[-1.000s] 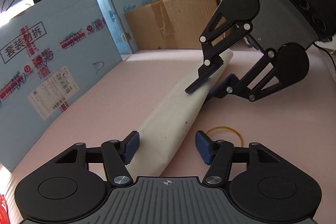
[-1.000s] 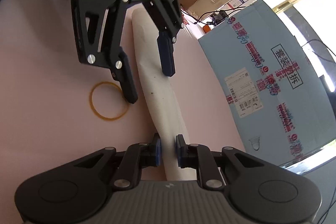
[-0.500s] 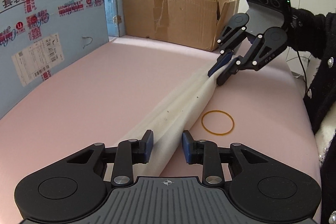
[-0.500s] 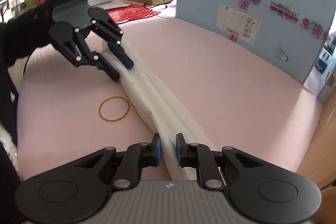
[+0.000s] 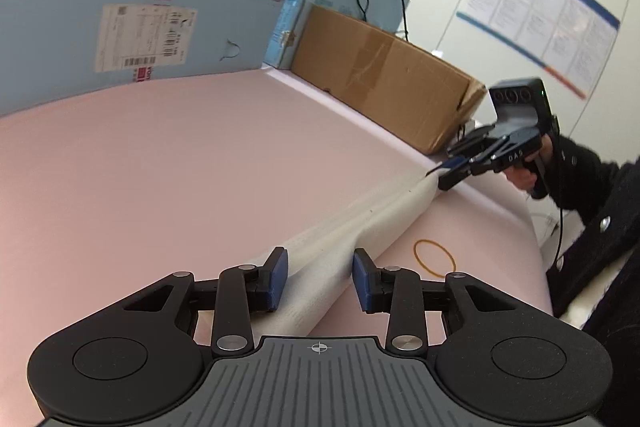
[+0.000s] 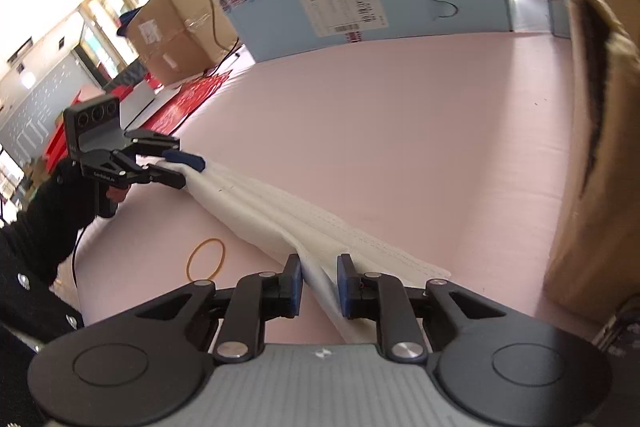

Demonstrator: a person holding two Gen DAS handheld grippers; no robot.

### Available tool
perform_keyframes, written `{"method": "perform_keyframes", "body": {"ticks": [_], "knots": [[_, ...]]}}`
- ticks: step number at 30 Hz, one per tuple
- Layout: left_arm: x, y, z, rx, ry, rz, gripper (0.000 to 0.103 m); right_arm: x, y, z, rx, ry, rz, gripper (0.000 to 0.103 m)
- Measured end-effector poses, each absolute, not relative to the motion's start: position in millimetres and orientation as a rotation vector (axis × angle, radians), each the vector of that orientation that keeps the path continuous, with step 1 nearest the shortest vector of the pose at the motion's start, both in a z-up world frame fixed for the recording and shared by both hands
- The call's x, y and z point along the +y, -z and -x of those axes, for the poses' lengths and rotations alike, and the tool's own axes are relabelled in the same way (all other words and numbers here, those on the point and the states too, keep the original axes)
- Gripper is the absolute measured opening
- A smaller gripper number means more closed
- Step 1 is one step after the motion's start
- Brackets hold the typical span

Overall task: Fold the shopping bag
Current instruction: 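Roll the bag over into a tube with both grippers and open them, then grasp the middle of the bag tube with the left gripper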

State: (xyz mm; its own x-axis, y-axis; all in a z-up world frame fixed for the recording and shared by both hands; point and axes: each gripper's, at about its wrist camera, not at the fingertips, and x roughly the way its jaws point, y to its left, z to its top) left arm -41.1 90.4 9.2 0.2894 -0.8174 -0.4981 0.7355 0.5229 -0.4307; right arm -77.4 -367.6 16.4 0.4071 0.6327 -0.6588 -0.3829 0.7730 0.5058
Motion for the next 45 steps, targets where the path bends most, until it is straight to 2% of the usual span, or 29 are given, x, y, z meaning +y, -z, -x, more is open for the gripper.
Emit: {"method": "perform_keyframes", "body": {"ticks": [4, 9, 14, 16, 18, 22, 23, 28, 30, 34, 38, 44, 45], "knots": [[97, -4, 39, 0.76, 1.014, 0.228, 0.035, -385, -11, 76, 0.965, -0.551, -0.436, 0.022], [95, -6, 35, 0.804, 0.878, 0.314, 0.035, -361, -17, 70, 0.959, -0.422, -0.341, 0.022], [62, -18, 52, 0.732, 0.685, 0.041, 0.039, -335, -20, 80, 0.916, -0.322, -0.139, 0.029], [54, -16, 63, 0.687, 0.609, -0.035, 0.053, -332, -16, 84, 0.888, -0.299, -0.098, 0.032], [51, -13, 73, 0.645, 0.533, -0.079, 0.061, -331, -13, 89, 0.862, -0.272, -0.084, 0.039], [55, -12, 80, 0.633, 0.426, -0.088, 0.081, -327, -7, 101, 0.794, -0.221, -0.082, 0.041], [56, -12, 80, 0.632, 0.4, -0.093, 0.082, -324, -7, 104, 0.777, -0.207, -0.066, 0.042], [54, -21, 91, 0.599, 0.318, -0.139, 0.085, -317, -4, 114, 0.721, -0.16, -0.048, 0.044], [53, -33, 100, 0.556, 0.231, -0.16, 0.089, -314, -3, 117, 0.705, -0.142, -0.032, 0.045], [45, -62, 123, 0.427, 0.012, -0.17, 0.09, -314, -3, 119, 0.698, -0.137, -0.035, 0.045], [10, -75, 137, 0.33, 0.235, -0.062, 0.09, -319, -2, 120, 0.695, -0.141, -0.06, 0.046], [-79, -49, 116, 0.442, 0.48, -0.091, 0.088, -320, 0, 124, 0.678, -0.14, -0.066, 0.046], [-89, -43, 110, 0.475, 0.519, -0.082, 0.085, -320, 0, 125, 0.676, -0.141, -0.069, 0.046]]}}
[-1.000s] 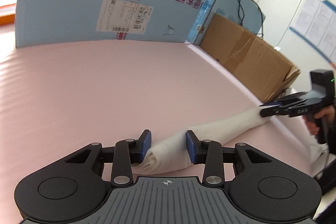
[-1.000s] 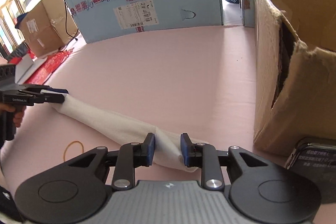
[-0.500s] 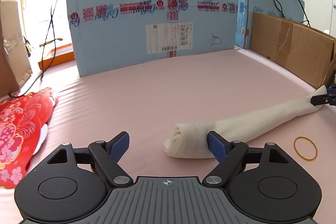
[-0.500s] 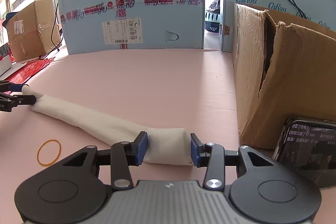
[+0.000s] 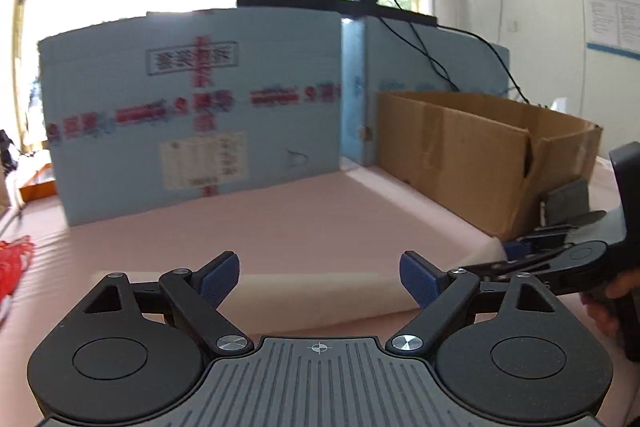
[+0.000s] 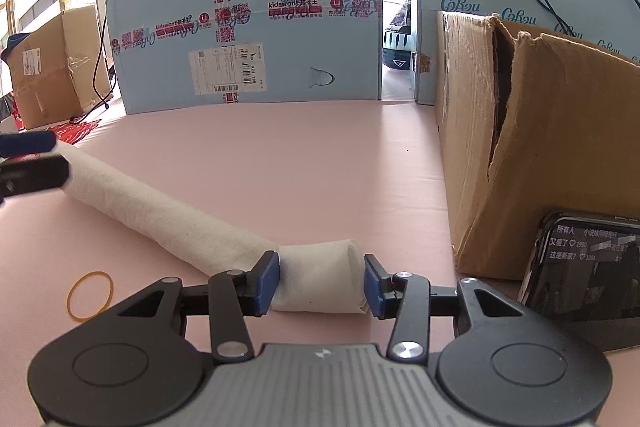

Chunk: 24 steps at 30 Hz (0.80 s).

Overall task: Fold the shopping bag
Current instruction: 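Grasp the middle of the bag tube with the left gripper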

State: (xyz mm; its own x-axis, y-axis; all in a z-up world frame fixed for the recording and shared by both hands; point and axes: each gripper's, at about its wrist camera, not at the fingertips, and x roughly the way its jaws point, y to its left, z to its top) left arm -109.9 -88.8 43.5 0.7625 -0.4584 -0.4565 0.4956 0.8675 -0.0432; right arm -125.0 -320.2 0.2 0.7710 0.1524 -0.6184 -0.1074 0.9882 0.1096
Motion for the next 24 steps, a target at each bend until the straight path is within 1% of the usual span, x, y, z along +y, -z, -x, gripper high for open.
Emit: {"method": "perform_keyframes", "body": {"ticks": [2, 7, 9, 17, 20, 24], "knots": [[-101, -36, 101, 0.515, 0.539, -0.073, 0.085, -321, 0, 126, 0.673, -0.143, -0.076, 0.047], [-113, -8, 90, 0.616, 0.453, -0.166, 0.084, -323, 1, 128, 0.67, -0.149, -0.089, 0.048], [-108, -8, 90, 0.615, 0.441, -0.155, 0.084, -325, 2, 128, 0.672, -0.15, -0.101, 0.049], [-83, -13, 81, 0.625, 0.402, -0.041, 0.084, -327, 2, 127, 0.674, -0.153, -0.118, 0.05], [-81, -13, 80, 0.621, 0.351, -0.076, 0.085, -327, 3, 127, 0.675, -0.151, -0.12, 0.051], [-80, -11, 79, 0.619, 0.305, -0.119, 0.086, -326, 3, 127, 0.676, -0.141, -0.117, 0.055]]}}
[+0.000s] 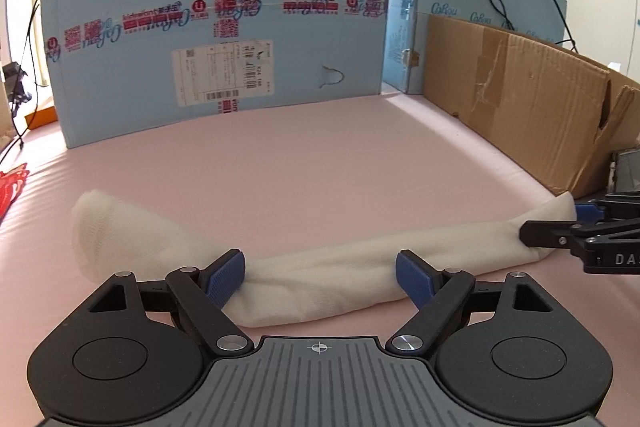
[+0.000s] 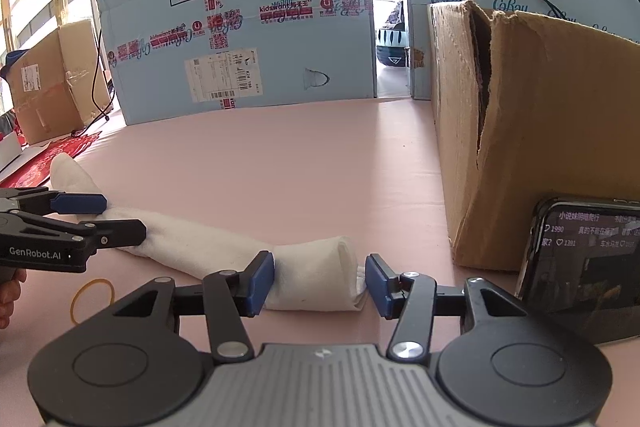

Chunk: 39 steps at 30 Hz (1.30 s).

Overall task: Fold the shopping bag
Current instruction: 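Grasp the middle of the bag tube with the left gripper, then grasp the tube end with the right gripper and lift it up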

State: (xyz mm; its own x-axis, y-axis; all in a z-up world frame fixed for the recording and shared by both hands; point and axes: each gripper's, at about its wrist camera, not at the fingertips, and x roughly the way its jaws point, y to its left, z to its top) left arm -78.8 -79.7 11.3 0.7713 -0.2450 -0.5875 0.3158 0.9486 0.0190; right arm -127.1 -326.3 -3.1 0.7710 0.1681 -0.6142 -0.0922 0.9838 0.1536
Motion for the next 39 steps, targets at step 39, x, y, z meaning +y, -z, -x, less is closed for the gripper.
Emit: {"method": "perform_keyframes", "body": {"ticks": [39], "knots": [[-88, -3, 76, 0.642, 0.287, -0.147, 0.103, -286, 7, 106, 0.664, -0.287, -0.416, 0.046]]}}
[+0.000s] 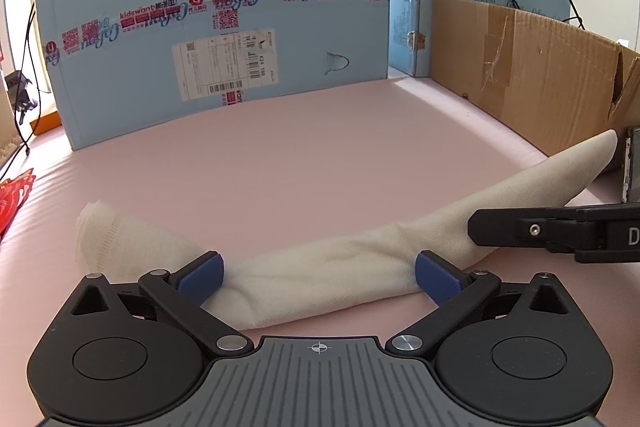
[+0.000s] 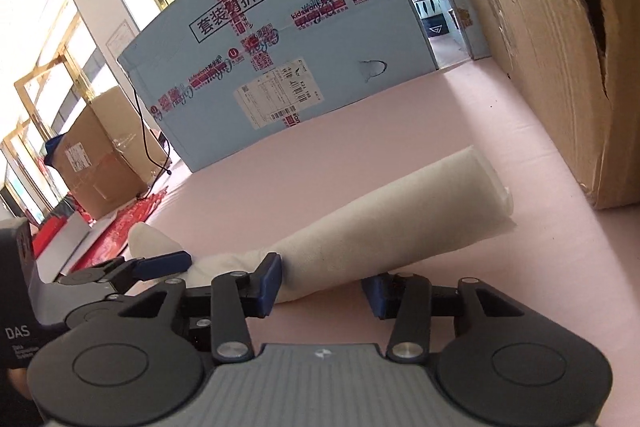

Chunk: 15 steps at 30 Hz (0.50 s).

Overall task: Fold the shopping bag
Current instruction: 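Grasp the tube end with the right gripper and lift it up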

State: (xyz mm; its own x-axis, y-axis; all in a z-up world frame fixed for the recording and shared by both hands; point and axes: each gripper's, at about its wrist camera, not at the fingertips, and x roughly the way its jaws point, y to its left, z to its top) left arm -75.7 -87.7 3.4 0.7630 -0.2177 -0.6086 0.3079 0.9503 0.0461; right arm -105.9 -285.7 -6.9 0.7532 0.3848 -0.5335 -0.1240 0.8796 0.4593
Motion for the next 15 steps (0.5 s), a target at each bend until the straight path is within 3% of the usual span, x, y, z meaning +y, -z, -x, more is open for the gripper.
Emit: {"method": "perform_keyframes", "body": {"ticks": [15], "knots": [[-90, -12, 71, 0.534, 0.454, -0.32, 0.103, -262, -2, 101, 0.687, -0.265, -0.214, 0.024]]}}
